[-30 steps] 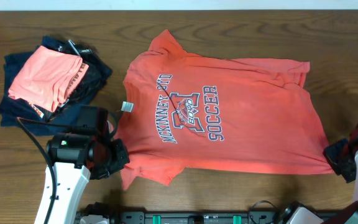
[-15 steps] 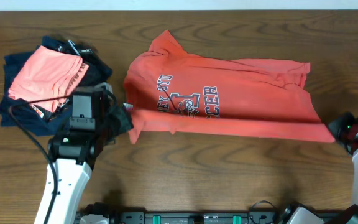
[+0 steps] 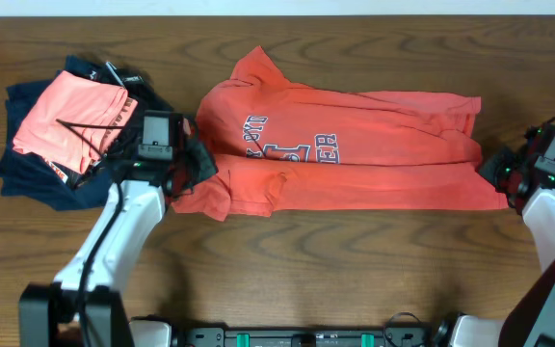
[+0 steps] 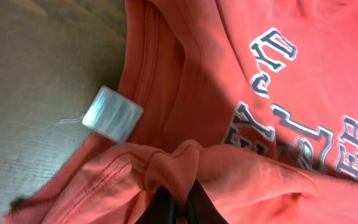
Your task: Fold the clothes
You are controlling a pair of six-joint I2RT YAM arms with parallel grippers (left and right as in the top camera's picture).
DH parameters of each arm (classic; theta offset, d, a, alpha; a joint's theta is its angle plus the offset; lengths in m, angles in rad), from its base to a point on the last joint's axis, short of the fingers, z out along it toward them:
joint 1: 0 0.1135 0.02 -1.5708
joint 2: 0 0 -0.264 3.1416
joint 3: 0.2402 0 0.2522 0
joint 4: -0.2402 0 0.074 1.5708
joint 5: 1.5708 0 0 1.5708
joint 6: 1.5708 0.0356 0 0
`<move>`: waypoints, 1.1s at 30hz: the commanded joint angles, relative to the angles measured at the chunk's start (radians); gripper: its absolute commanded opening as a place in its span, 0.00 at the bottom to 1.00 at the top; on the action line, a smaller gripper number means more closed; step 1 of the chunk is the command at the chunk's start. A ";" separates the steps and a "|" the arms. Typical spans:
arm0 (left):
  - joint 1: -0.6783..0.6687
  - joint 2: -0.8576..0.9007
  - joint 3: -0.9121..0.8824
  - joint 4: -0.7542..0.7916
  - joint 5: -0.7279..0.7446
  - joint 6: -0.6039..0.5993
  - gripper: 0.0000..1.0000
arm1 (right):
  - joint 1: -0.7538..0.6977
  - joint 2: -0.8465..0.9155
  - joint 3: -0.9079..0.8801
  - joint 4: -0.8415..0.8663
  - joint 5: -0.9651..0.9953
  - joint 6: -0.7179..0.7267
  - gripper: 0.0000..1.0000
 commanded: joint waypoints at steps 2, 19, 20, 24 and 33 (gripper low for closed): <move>0.008 0.054 0.003 0.056 -0.033 0.000 0.06 | 0.029 0.057 0.004 0.055 -0.002 -0.019 0.02; 0.011 0.021 0.003 -0.062 -0.100 0.007 0.68 | -0.025 0.059 0.004 -0.091 0.100 -0.053 0.49; 0.010 0.024 0.003 -0.075 -0.100 0.008 0.68 | -0.025 0.063 0.003 -0.101 0.101 -0.060 0.47; 0.009 0.053 -0.006 -0.098 -0.103 0.026 0.68 | -0.025 0.091 -0.008 -0.097 0.112 -0.079 0.47; 0.009 0.159 -0.021 -0.096 -0.103 0.027 0.67 | -0.025 0.197 -0.022 -0.111 0.171 -0.079 0.42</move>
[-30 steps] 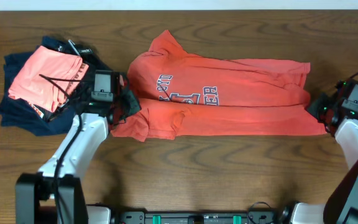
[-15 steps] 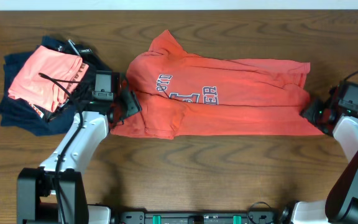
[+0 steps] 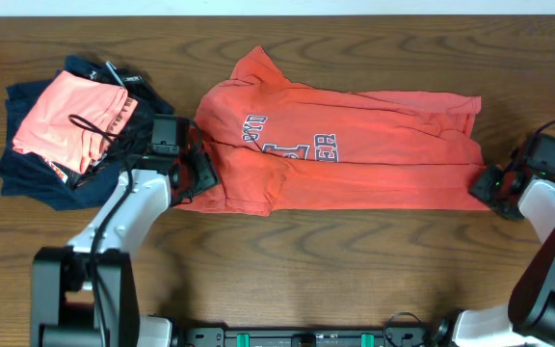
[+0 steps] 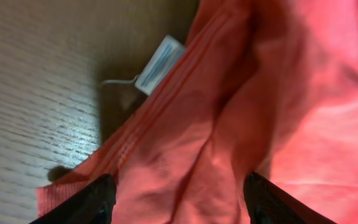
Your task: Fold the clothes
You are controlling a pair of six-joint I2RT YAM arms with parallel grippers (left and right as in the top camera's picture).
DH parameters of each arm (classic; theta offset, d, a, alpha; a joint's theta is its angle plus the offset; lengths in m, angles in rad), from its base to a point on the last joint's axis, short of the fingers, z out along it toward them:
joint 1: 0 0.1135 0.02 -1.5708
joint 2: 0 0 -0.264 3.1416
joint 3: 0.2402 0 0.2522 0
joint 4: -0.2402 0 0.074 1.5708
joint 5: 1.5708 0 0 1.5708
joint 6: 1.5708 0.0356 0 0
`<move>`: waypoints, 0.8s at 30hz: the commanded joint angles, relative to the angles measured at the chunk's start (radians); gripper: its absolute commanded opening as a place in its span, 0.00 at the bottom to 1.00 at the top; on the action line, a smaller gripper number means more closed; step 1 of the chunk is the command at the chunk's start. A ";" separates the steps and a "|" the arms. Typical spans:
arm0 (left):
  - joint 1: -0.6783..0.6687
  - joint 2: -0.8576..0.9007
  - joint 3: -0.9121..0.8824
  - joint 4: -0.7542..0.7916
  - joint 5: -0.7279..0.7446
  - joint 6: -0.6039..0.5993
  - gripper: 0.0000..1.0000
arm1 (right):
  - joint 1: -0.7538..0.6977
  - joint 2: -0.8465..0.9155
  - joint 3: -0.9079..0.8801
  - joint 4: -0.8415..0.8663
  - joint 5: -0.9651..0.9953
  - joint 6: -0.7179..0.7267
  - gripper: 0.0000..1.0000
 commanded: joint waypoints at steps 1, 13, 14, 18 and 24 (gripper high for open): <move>0.003 0.055 -0.016 -0.007 -0.012 0.021 0.66 | -0.006 0.055 -0.015 -0.018 0.042 -0.008 0.38; 0.004 0.124 -0.018 -0.301 -0.013 0.020 0.37 | -0.080 0.055 -0.015 -0.278 0.351 0.183 0.19; 0.004 0.123 -0.018 -0.326 -0.013 0.020 0.37 | -0.089 0.048 -0.015 -0.285 0.343 0.183 0.19; 0.004 0.101 -0.018 -0.383 -0.011 0.020 0.37 | -0.095 0.000 -0.014 -0.307 0.323 0.183 0.20; 0.004 -0.018 -0.018 -0.364 -0.011 0.020 0.43 | -0.090 -0.115 -0.014 -0.287 0.165 0.178 0.46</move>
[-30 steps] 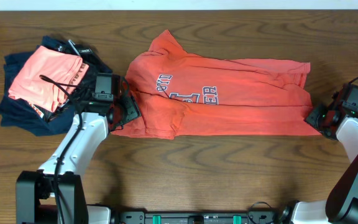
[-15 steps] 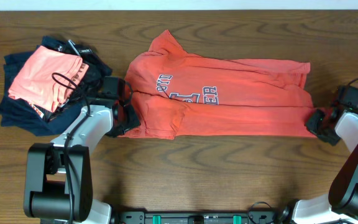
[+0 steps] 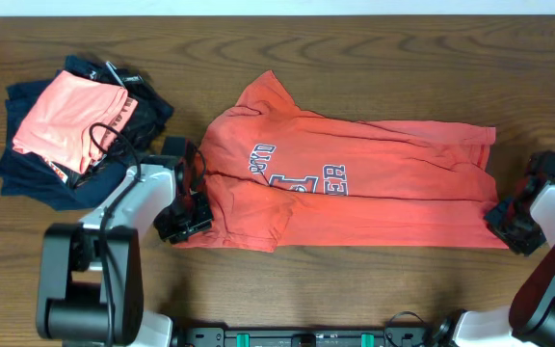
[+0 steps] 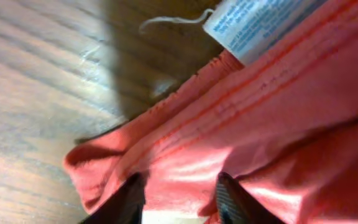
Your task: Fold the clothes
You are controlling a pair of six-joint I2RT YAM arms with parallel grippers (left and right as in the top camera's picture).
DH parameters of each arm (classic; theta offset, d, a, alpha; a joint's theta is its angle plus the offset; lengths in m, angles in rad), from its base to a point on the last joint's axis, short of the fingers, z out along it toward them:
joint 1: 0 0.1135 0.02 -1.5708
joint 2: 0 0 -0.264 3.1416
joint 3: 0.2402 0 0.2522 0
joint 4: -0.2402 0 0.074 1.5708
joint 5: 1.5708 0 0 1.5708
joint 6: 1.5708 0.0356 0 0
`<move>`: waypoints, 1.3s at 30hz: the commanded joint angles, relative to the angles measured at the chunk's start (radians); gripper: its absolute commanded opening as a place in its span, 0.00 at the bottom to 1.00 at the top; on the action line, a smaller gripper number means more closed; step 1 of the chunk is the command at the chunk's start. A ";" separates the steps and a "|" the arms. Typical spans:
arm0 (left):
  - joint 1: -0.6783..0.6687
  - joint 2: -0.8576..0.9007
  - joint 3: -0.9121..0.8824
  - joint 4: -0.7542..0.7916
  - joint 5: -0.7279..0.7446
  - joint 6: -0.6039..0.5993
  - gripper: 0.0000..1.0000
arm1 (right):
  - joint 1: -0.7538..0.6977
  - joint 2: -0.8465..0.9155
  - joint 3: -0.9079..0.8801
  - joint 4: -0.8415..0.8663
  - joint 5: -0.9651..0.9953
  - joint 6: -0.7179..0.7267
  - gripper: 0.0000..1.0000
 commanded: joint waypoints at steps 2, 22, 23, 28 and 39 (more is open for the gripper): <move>0.005 -0.111 -0.005 0.028 -0.014 -0.003 0.47 | -0.013 -0.082 -0.006 0.025 -0.124 -0.014 0.46; 0.004 -0.208 -0.006 0.057 -0.008 -0.003 0.49 | -0.012 0.028 -0.010 0.147 -0.151 -0.037 0.35; 0.004 -0.208 -0.006 0.057 -0.008 -0.003 0.49 | -0.012 0.031 -0.010 0.151 -0.151 -0.037 0.18; 0.004 -0.208 -0.006 0.057 -0.008 -0.003 0.49 | -0.012 0.013 -0.005 0.148 -0.153 -0.037 0.02; 0.004 -0.208 -0.006 0.057 -0.008 -0.003 0.49 | -0.012 -0.034 -0.003 0.131 -0.153 -0.037 0.22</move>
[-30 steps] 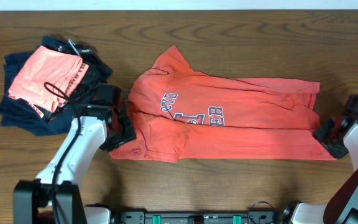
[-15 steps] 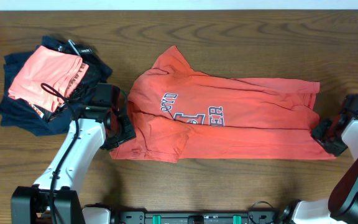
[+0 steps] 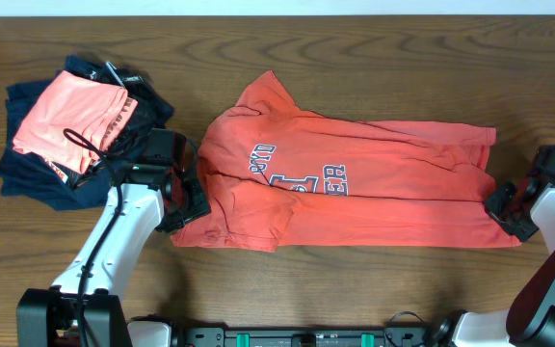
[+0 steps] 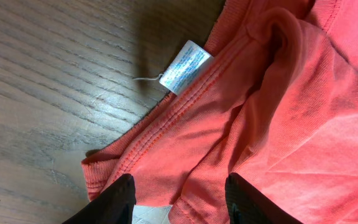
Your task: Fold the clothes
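Observation:
An orange T-shirt with a dark printed chest lies across the middle of the table, folded lengthwise, collar end at the left. Its white care label sticks out over the wood. My left gripper sits at the shirt's lower left corner. In the left wrist view the left gripper is open, its black fingers wide apart with orange cloth lying between them. My right gripper is at the shirt's lower right corner, against the hem. Overhead does not show how its jaws stand.
A pile of clothes, a coral garment on top of navy ones, lies at the far left of the wooden table, just beyond my left arm. The right arm's cable runs off the right edge.
The left gripper has drawn back a little from the cloth, its fingers now wider apart. The right gripper has moved slightly up along the hem. The shirt lies as it did.
At first the left gripper was shut on a bunch of cloth near the collar and the right was at the hem corner. Then the left stood open over the shirt's edge. Later the whole shirt lay slightly nearer the front and right, flatter, and it stays so now.

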You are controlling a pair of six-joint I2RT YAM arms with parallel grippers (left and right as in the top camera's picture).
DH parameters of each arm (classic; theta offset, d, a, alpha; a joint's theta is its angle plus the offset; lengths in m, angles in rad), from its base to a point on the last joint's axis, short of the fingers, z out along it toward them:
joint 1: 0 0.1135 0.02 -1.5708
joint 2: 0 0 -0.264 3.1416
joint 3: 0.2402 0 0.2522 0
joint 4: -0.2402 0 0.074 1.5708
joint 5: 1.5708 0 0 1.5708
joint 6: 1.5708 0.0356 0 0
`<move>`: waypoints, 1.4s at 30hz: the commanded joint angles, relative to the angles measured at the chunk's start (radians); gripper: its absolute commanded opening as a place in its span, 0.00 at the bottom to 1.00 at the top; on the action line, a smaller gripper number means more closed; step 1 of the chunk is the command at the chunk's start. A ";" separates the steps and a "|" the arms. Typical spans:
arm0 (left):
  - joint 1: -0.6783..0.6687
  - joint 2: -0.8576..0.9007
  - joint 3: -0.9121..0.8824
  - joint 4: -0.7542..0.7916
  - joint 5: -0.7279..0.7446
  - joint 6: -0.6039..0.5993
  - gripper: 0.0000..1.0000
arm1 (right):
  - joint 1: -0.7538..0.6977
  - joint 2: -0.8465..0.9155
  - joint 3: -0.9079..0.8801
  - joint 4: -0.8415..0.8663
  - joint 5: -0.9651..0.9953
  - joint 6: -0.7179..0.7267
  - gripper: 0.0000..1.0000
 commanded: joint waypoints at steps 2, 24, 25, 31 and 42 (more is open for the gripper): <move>0.003 -0.004 -0.002 -0.003 -0.008 -0.001 0.49 | -0.012 -0.016 -0.001 -0.003 0.013 0.002 0.22; 0.003 -0.005 -0.002 0.029 -0.008 -0.002 0.49 | -0.011 -0.016 -0.001 0.225 -0.200 0.001 0.21; 0.003 -0.005 0.000 0.042 -0.008 -0.002 0.49 | -0.011 -0.016 -0.001 0.224 -0.200 0.001 0.24; 0.003 -0.005 0.053 0.166 -0.007 0.012 0.52 | -0.011 -0.016 0.017 0.296 -0.347 -0.053 0.30; 0.003 0.113 0.270 0.305 -0.009 0.179 0.55 | 0.080 -0.008 0.259 0.100 -0.299 -0.163 0.46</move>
